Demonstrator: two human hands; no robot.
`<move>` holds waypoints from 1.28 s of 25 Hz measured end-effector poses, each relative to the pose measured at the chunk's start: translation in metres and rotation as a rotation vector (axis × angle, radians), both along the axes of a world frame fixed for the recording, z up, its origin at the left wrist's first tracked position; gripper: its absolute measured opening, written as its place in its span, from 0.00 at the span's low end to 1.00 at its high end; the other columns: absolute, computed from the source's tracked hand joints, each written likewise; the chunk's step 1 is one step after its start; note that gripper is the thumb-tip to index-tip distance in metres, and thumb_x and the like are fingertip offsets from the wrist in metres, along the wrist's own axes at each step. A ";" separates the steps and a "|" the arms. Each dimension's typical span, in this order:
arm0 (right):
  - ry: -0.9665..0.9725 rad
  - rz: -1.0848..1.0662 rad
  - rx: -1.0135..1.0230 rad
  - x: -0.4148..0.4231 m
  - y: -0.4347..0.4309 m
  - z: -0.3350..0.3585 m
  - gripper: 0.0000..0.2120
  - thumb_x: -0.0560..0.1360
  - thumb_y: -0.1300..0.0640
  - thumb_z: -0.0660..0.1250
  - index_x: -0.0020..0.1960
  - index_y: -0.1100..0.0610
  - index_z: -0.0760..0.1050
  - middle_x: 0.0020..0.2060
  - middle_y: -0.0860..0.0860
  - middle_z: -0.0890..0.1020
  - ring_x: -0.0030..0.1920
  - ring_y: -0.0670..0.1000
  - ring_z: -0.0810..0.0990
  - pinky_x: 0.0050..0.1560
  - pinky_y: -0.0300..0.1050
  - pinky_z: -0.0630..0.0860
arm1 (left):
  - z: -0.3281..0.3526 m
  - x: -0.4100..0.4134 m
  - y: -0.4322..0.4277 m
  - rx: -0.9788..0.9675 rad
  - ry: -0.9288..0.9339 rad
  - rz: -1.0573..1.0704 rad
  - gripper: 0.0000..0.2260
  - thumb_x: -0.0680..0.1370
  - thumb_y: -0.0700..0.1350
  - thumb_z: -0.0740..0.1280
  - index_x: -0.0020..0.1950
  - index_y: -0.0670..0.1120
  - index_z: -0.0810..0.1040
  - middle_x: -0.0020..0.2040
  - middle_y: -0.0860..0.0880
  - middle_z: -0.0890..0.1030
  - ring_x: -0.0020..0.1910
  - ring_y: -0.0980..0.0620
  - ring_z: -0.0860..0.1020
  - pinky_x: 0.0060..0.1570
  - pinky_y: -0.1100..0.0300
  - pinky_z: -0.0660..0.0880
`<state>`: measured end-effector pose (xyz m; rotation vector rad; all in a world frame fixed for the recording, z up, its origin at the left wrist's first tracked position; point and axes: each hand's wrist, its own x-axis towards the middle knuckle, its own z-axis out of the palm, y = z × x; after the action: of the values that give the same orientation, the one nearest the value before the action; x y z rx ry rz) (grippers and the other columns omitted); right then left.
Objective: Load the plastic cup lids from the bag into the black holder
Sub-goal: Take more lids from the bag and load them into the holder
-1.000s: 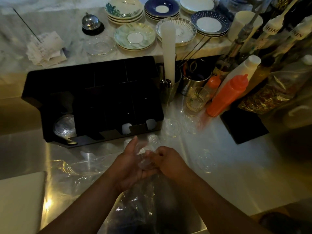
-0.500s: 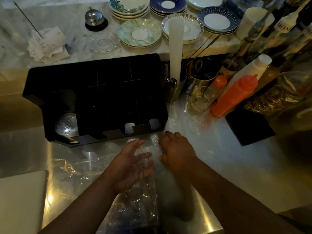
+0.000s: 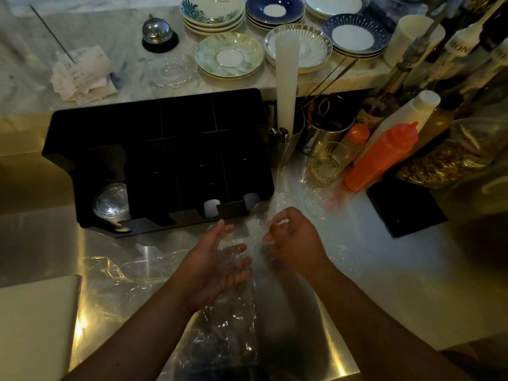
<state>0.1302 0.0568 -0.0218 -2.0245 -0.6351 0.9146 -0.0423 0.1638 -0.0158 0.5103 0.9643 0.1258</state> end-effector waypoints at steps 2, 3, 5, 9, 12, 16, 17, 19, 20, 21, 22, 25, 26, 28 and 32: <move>0.409 -0.027 0.102 -0.009 -0.004 0.016 0.03 0.78 0.57 0.68 0.46 0.52 0.79 0.37 0.55 0.87 0.33 0.54 0.85 0.35 0.52 0.82 | 0.003 0.005 -0.005 -0.020 -0.056 -0.014 0.21 0.78 0.64 0.67 0.63 0.53 0.83 0.67 0.36 0.80 0.59 0.35 0.83 0.66 0.32 0.73; 0.433 0.047 0.073 -0.013 -0.007 0.020 0.04 0.78 0.57 0.70 0.44 0.52 0.80 0.37 0.55 0.86 0.34 0.55 0.84 0.37 0.55 0.83 | 0.005 0.008 -0.008 -0.043 -0.088 -0.022 0.23 0.79 0.64 0.66 0.66 0.51 0.81 0.67 0.35 0.80 0.61 0.34 0.82 0.65 0.32 0.75; 0.365 0.133 0.010 -0.021 -0.010 0.026 0.05 0.77 0.54 0.72 0.43 0.52 0.80 0.38 0.54 0.86 0.37 0.53 0.85 0.43 0.57 0.84 | 0.009 0.015 -0.014 -0.097 -0.112 -0.030 0.27 0.78 0.65 0.67 0.71 0.50 0.77 0.67 0.34 0.81 0.64 0.31 0.81 0.63 0.31 0.76; 0.115 0.195 -0.078 -0.012 -0.013 0.019 0.14 0.70 0.42 0.77 0.47 0.48 0.77 0.41 0.50 0.83 0.40 0.49 0.83 0.37 0.45 0.82 | 0.012 0.024 -0.018 -0.103 -0.132 -0.091 0.28 0.74 0.62 0.74 0.70 0.51 0.79 0.64 0.35 0.83 0.62 0.33 0.82 0.56 0.35 0.80; -0.063 0.214 -0.103 0.009 -0.009 0.006 0.18 0.66 0.32 0.73 0.47 0.42 0.74 0.40 0.43 0.79 0.38 0.42 0.79 0.31 0.35 0.73 | 0.009 0.027 -0.018 -0.031 -0.081 -0.107 0.29 0.65 0.58 0.81 0.64 0.50 0.83 0.54 0.40 0.85 0.51 0.40 0.85 0.48 0.45 0.81; -0.718 0.323 -0.233 0.067 0.005 -0.022 0.30 0.72 0.37 0.70 0.70 0.47 0.72 0.62 0.49 0.79 0.60 0.53 0.76 0.56 0.49 0.76 | 0.002 0.031 -0.012 -0.067 -0.092 -0.037 0.26 0.67 0.58 0.79 0.62 0.50 0.84 0.58 0.38 0.82 0.50 0.38 0.82 0.50 0.44 0.79; -0.833 0.405 -0.292 0.077 0.011 -0.030 0.36 0.71 0.36 0.70 0.74 0.50 0.68 0.66 0.53 0.77 0.63 0.56 0.74 0.60 0.52 0.74 | 0.000 0.033 -0.010 -0.081 -0.103 -0.022 0.23 0.70 0.58 0.76 0.62 0.50 0.84 0.59 0.38 0.81 0.50 0.37 0.82 0.50 0.44 0.79; -0.899 0.505 -0.389 0.084 0.023 -0.042 0.42 0.68 0.34 0.71 0.76 0.51 0.64 0.67 0.55 0.76 0.64 0.59 0.74 0.61 0.54 0.72 | -0.002 0.035 -0.006 -0.098 -0.112 -0.020 0.21 0.73 0.59 0.73 0.63 0.50 0.83 0.60 0.38 0.80 0.50 0.37 0.82 0.50 0.44 0.79; -0.915 0.537 -0.416 0.084 0.028 -0.046 0.42 0.68 0.34 0.71 0.76 0.50 0.64 0.65 0.54 0.77 0.63 0.59 0.74 0.60 0.55 0.72 | -0.003 0.036 -0.004 -0.099 -0.113 -0.025 0.22 0.73 0.59 0.72 0.63 0.50 0.82 0.60 0.38 0.80 0.50 0.38 0.82 0.49 0.44 0.79; -0.934 0.557 -0.423 0.086 0.032 -0.048 0.41 0.68 0.34 0.71 0.75 0.50 0.65 0.64 0.54 0.78 0.62 0.59 0.74 0.60 0.54 0.72 | -0.003 0.037 -0.003 -0.100 -0.112 -0.028 0.22 0.73 0.59 0.72 0.63 0.50 0.82 0.60 0.38 0.81 0.50 0.38 0.82 0.49 0.45 0.79; -0.952 0.561 -0.430 0.086 0.034 -0.048 0.38 0.69 0.35 0.71 0.74 0.50 0.66 0.62 0.54 0.79 0.61 0.59 0.75 0.59 0.54 0.72 | -0.003 0.038 -0.002 -0.100 -0.109 -0.031 0.22 0.73 0.59 0.73 0.63 0.51 0.82 0.60 0.39 0.81 0.51 0.38 0.83 0.49 0.45 0.79; -0.928 0.511 -0.407 0.083 0.027 -0.033 0.27 0.75 0.42 0.67 0.70 0.52 0.72 0.54 0.54 0.82 0.56 0.59 0.78 0.55 0.51 0.74 | 0.000 0.039 0.001 -0.109 -0.108 -0.032 0.20 0.73 0.60 0.72 0.61 0.51 0.83 0.59 0.39 0.82 0.51 0.38 0.83 0.48 0.46 0.79; -0.812 0.413 -0.341 0.079 0.020 -0.025 0.19 0.77 0.45 0.65 0.64 0.52 0.76 0.49 0.53 0.83 0.51 0.58 0.80 0.50 0.49 0.76 | 0.000 0.039 0.001 -0.111 -0.106 -0.027 0.20 0.73 0.59 0.72 0.61 0.51 0.82 0.59 0.39 0.81 0.50 0.38 0.83 0.48 0.46 0.79; -0.266 0.054 -0.108 0.063 0.002 -0.010 0.07 0.81 0.52 0.63 0.49 0.52 0.78 0.39 0.52 0.85 0.40 0.53 0.83 0.38 0.45 0.78 | 0.002 0.039 -0.001 -0.099 -0.089 -0.006 0.22 0.74 0.59 0.71 0.64 0.50 0.82 0.59 0.39 0.80 0.48 0.39 0.83 0.51 0.44 0.79; 0.437 -0.088 0.092 0.020 -0.018 0.023 0.03 0.79 0.59 0.66 0.51 0.56 0.79 0.39 0.56 0.87 0.34 0.55 0.86 0.35 0.48 0.82 | 0.006 0.046 -0.013 -0.131 -0.102 -0.040 0.28 0.79 0.61 0.66 0.74 0.47 0.74 0.68 0.38 0.80 0.58 0.36 0.83 0.52 0.42 0.82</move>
<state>0.1498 0.0388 0.0010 -1.6808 -0.3358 1.2033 0.0040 0.1508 -0.0097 0.3989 0.8562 0.0518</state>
